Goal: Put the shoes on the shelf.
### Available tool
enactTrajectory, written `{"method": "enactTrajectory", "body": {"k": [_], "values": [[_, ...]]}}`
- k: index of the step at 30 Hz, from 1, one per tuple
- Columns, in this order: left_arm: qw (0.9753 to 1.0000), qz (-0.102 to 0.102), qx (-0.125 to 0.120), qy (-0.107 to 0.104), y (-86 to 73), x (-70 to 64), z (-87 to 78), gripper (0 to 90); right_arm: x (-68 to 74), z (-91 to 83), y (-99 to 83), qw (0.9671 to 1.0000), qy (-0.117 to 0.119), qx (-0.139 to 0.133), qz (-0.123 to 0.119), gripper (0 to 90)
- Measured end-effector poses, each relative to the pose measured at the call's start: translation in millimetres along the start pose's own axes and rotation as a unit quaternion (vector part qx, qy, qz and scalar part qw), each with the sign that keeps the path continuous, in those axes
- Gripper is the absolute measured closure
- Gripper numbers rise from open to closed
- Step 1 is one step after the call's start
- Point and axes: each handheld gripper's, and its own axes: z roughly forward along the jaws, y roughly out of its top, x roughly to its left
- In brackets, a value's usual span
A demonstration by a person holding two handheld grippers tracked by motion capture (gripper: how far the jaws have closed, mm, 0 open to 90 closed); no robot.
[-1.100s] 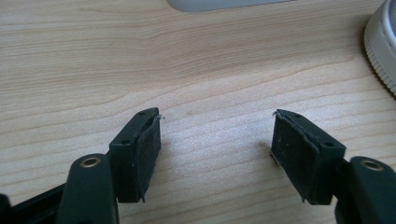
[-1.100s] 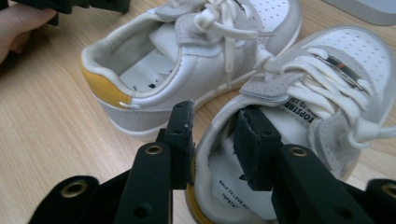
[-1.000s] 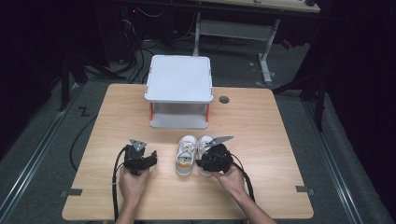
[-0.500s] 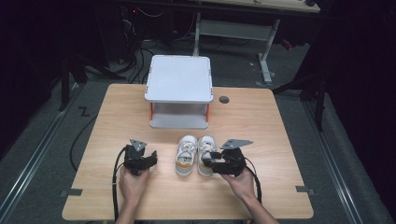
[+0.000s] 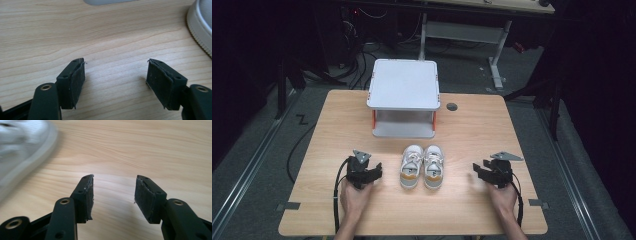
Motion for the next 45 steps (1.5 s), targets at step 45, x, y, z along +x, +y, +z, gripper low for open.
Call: {"method": "enactTrajectory", "body": {"k": [45], "values": [[0.9879, 0.061, 0.024, -0.140, 44.5, -117.4, -44.3, 37.8, -19.2, 6.3, -18.3, 0.9980, -0.063, 0.005, -0.004, 39.4]]}}
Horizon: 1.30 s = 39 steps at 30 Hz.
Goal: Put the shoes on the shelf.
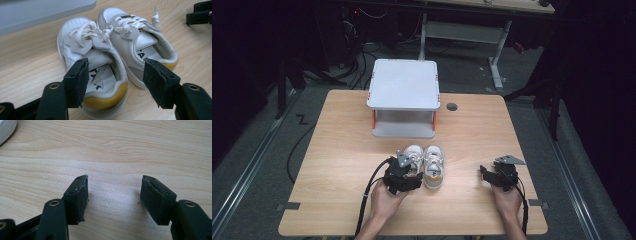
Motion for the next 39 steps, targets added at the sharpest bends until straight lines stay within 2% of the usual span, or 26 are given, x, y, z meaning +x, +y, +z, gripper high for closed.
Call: {"method": "enactTrajectory", "body": {"k": [2, 6, 8, 11, 16, 19, 24, 28, 34, 35, 39], "values": [[0.9999, -0.008, 0.006, 0.002, 1.6, -0.4, 5.0, 37.9, -0.3, 0.0, 0.0, 1.0000, 0.001, 0.000, 0.000, 39.4], [0.9994, -0.031, 0.013, -0.008, 4.2, 0.1, 10.5, 37.9, 0.0, 0.0, 0.0, 1.0000, 0.001, 0.000, 0.000, 39.2], [0.9994, -0.032, 0.015, -0.005, 5.7, -1.7, 12.6, 37.5, 0.0, 0.1, 0.0, 1.0000, 0.000, 0.000, -0.001, 39.2], [0.9993, -0.032, 0.019, -0.012, 9.2, -5.4, 16.7, 36.9, 0.1, 0.1, 0.0, 1.0000, 0.000, 0.000, -0.001, 39.2], [0.9986, -0.047, 0.023, -0.012, 15.1, -4.8, 17.9, 38.4, 0.1, 0.1, 0.1, 1.0000, 0.000, 0.000, -0.001, 39.1], [0.9977, -0.058, 0.025, -0.023, 16.1, -3.2, 18.6, 37.9, 0.1, 0.1, 0.0, 1.0000, 0.000, 0.000, -0.001, 39.1], [0.9964, -0.075, 0.030, -0.027, 17.8, -2.9, 22.1, 38.2, 0.1, 0.1, 0.1, 1.0000, 0.000, 0.000, -0.001, 39.1], [0.9974, -0.062, 0.034, -0.014, 18.6, -6.5, 28.3, 39.2, 0.1, 0.1, 0.1, 1.0000, 0.000, 0.000, -0.001, 39.1], [0.9995, -0.017, 0.020, 0.019, 16.4, -14.2, 34.8, 42.3, 0.2, 0.1, 0.1, 1.0000, 0.000, 0.000, -0.002, 39.1], [0.9996, -0.009, 0.019, 0.019, 16.1, -13.9, 35.5, 42.8, 0.2, 0.1, 0.1, 1.0000, 0.000, 0.000, -0.001, 39.1], [0.9997, -0.003, 0.019, 0.013, 16.4, -12.3, 37.2, 46.1, 0.2, 0.1, 0.1, 1.0000, 0.000, 0.000, -0.001, 39.1]]}}
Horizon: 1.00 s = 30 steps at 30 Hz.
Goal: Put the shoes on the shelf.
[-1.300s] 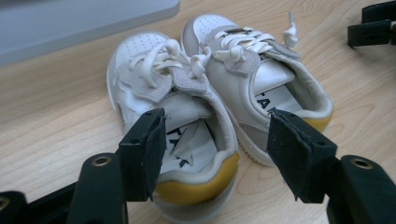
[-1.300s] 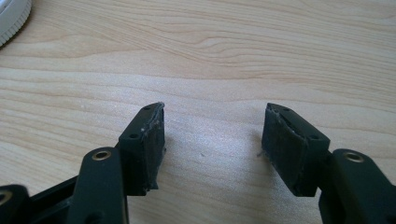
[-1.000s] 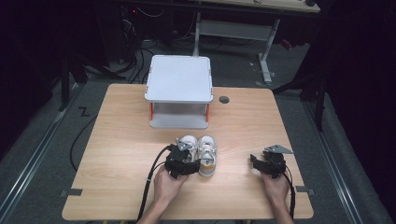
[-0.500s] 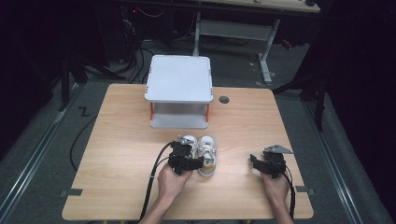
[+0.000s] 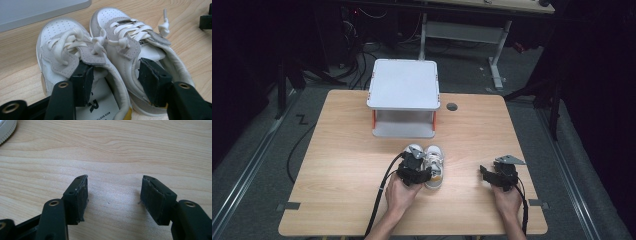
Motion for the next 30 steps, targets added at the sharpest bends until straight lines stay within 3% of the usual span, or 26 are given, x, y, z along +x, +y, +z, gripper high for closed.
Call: {"method": "enactTrajectory", "body": {"k": [3, 8, 11, 16, 30], "values": [[0.9998, 0.014, 0.005, 0.012, 1.1, -1.0, 0.6, 54.0, 0.0, 0.0, 0.0, 1.0000, 0.000, 0.000, 0.000, 39.1], [0.9998, 0.019, -0.004, 0.004, -1.5, -3.2, -1.2, 68.9, 0.0, -0.1, 0.0, 1.0000, 0.000, 0.001, 0.000, 39.1], [0.9999, 0.009, -0.006, -0.002, -2.1, -2.0, -1.9, 71.9, 0.0, -0.1, 0.0, 1.0000, 0.000, 0.001, 0.000, 39.1], [0.9998, 0.015, -0.009, 0.007, -3.6, 4.1, -5.7, 79.0, 0.0, -0.1, 0.0, 1.0000, 0.001, 0.001, 0.000, 39.1], [0.9995, 0.019, -0.027, -0.001, -9.0, 18.9, -19.0, 81.4, 0.0, -0.1, 0.0, 1.0000, 0.001, 0.001, -0.001, 38.8]]}}
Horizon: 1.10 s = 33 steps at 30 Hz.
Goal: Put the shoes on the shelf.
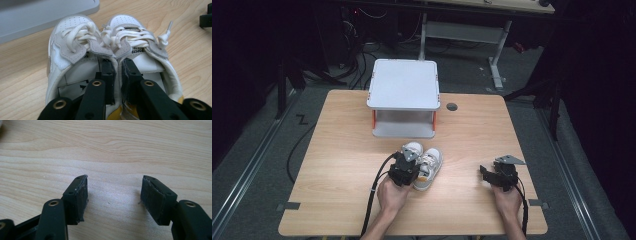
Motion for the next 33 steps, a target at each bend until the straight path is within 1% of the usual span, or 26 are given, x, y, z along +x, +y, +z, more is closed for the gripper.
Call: {"method": "enactTrajectory", "body": {"k": [4, 6, 8, 11, 13, 15, 16, 20, 22, 25, 28, 30, 31, 33], "values": [[1.0000, -0.004, -0.008, -0.001, 1.1, 8.1, -7.3, 81.4, 0.1, 0.0, 0.0, 1.0000, 0.000, 0.000, 0.000, 38.7], [0.9998, -0.012, -0.013, 0.000, 1.3, 12.8, -9.5, 81.4, 0.1, 0.1, 0.0, 1.0000, 0.000, -0.001, 0.000, 38.6], [0.9998, -0.015, -0.012, 0.003, 1.7, 18.2, -10.9, 81.4, 0.1, 0.1, 0.0, 1.0000, 0.000, 0.000, 0.000, 38.6], [0.9998, -0.014, -0.011, 0.010, 4.2, 25.1, -11.2, 81.4, 0.0, 0.0, 0.0, 1.0000, 0.000, 0.000, 0.000, 38.6], [0.9996, -0.018, -0.015, 0.015, 7.1, 28.9, -11.5, 81.4, 0.0, 0.0, 0.0, 1.0000, 0.000, 0.000, 0.000, 38.8], [0.9996, -0.017, -0.016, 0.015, 10.9, 33.2, -11.5, 81.4, 0.2, -0.1, 0.0, 1.0000, 0.000, -0.001, -0.001, 40.2], [0.9995, -0.019, -0.020, 0.016, 13.7, 35.6, -10.7, 81.4, 0.2, -0.1, -0.1, 1.0000, 0.000, -0.002, -0.001, 41.6], [0.9993, -0.013, -0.022, 0.027, 22.8, 43.1, -7.3, 81.4, 0.2, -0.5, -0.2, 1.0000, -0.001, -0.003, 0.000, 45.9], [0.9991, -0.016, -0.021, 0.032, 26.7, 46.5, -4.9, 81.4, 0.3, -0.6, -0.2, 1.0000, -0.002, -0.003, 0.001, 47.6], [0.9987, -0.026, -0.027, 0.035, 32.0, 54.2, -0.2, 81.4, 0.3, -0.3, 0.2, 1.0000, -0.001, -0.004, 0.000, 48.7], [0.9984, -0.028, -0.030, 0.039, 37.9, 59.0, 5.0, 81.4, -0.2, -0.2, 0.2, 1.0000, 0.000, -0.005, 0.001, 48.8], [0.9981, -0.027, -0.034, 0.043, 41.5, 60.9, 8.5, 81.3, -0.6, 0.1, 0.6, 1.0000, 0.003, -0.005, 0.002, 45.7], [0.9980, -0.028, -0.037, 0.043, 43.3, 62.0, 10.3, 81.3, -0.3, 0.1, 0.7, 1.0000, 0.005, -0.004, 0.003, 45.7], [0.9979, -0.030, -0.037, 0.045, 46.8, 64.7, 14.0, 81.3, -0.5, -0.5, 1.1, 0.9999, 0.012, -0.006, 0.004, 48.6]]}}
